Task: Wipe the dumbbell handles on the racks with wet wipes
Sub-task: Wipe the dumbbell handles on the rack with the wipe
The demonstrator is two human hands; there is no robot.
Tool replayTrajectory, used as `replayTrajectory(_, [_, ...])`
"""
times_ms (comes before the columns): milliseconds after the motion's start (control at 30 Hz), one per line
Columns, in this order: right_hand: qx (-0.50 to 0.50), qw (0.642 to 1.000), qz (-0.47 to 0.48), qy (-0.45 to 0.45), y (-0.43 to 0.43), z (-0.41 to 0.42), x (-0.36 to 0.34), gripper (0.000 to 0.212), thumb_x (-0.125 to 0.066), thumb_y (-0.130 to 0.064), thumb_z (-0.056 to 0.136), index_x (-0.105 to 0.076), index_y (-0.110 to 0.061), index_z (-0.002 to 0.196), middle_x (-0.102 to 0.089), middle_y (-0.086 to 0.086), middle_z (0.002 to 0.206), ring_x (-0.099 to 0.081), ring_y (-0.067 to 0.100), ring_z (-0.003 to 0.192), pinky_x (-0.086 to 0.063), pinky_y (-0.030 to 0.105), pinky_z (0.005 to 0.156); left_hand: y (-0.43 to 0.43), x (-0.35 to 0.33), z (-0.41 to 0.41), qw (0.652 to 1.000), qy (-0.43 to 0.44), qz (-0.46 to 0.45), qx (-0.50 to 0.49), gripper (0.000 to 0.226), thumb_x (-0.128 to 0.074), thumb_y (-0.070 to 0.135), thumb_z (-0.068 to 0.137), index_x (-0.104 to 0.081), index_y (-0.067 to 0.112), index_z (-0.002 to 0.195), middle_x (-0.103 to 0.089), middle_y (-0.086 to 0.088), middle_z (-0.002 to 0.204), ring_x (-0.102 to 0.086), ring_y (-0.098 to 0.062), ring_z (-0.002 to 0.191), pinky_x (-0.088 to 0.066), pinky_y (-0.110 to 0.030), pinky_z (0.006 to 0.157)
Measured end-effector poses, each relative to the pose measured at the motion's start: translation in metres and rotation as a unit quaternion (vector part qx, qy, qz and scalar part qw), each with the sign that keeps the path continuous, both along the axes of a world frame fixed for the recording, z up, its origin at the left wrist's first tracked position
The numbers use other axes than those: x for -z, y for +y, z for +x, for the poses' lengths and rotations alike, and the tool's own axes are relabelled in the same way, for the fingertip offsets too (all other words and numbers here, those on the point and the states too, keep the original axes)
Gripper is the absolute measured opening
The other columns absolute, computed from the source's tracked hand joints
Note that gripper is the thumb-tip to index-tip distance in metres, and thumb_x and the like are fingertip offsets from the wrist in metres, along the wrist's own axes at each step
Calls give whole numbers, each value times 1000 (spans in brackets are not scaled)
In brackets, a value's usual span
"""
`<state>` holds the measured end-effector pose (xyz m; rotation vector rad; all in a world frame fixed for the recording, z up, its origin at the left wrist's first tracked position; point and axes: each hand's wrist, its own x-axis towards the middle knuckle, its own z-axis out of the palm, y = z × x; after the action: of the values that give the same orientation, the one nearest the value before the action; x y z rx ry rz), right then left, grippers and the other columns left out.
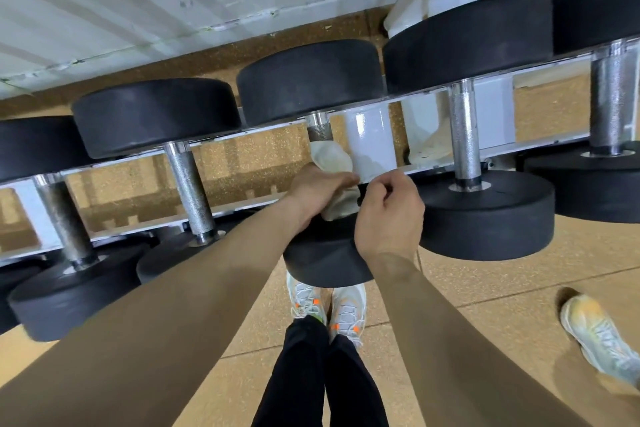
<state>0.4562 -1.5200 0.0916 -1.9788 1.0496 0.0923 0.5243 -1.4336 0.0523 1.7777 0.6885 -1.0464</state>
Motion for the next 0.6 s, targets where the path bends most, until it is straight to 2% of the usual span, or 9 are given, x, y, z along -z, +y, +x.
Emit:
replayTrajectory(67, [-1,1000,0,1,0,0,0,28,-35,-28,83,-59,-15,82,-63,5,88,-58,27,84,-52,45,77,-10,-4,3,998,-4,39,-44,33,-83,26,78,-54,17,89,-66,0,86,-66,-19,80,-55,-27,66])
replayTrajectory(167, [-2,1000,1,0,0,1,-1,28,-35,-27,83,-59,-14,81,-63,5,86,-58,27,83,-52,45,77,-25,-4,20,987,-11,64,-146,43,-80,24,76,-51,14,107,-67,-6,104,-67,-26,93,-59,-39,86])
replayTrajectory(233, [0,1000,0,0,0,0,0,28,-35,-26,83,-60,-14,81,-63,5,86,-58,26,83,-52,45,77,-30,-6,39,976,-42,56,-204,43,-78,27,78,-56,12,112,-71,-7,111,-69,-26,97,-57,-37,92])
replayTrajectory(300, [-1,1000,0,-3,0,0,0,28,-35,-26,83,-60,-14,81,-63,4,86,-58,26,83,-52,44,77,-32,-2,51,972,-72,43,-219,43,-77,29,83,-62,9,118,-72,-7,110,-69,-24,101,-55,-32,92])
replayTrajectory(400, [-4,1000,2,-5,0,0,0,28,-35,-27,83,-59,-14,81,-63,4,85,-58,26,83,-52,42,77,-24,1,37,983,-115,77,-122,15,-76,26,82,-68,17,91,-70,3,82,-71,-20,85,-56,-24,72])
replayTrajectory(467, [-6,1000,1,-6,-1,0,0,27,-35,-27,83,-59,-14,81,-63,5,86,-58,26,84,-51,42,78,-13,3,18,991,-102,91,2,25,-80,34,75,-65,18,89,-69,4,82,-69,-17,81,-55,-25,70])
replayTrajectory(533, [-9,1000,-2,-6,-1,0,0,27,-35,-28,83,-58,-14,80,-63,5,87,-57,27,84,-51,43,78,0,2,2,989,-48,98,102,45,-86,45,69,-67,13,94,-72,-1,86,-68,-18,81,-54,-27,70])
replayTrajectory(600, [-9,1000,-7,-10,-1,-1,0,26,-35,-27,83,-57,-14,79,-62,6,86,-57,27,84,-50,43,78,4,-1,-2,991,-9,77,106,50,-89,46,67,-69,13,97,-74,-3,91,-70,-18,82,-56,-28,72])
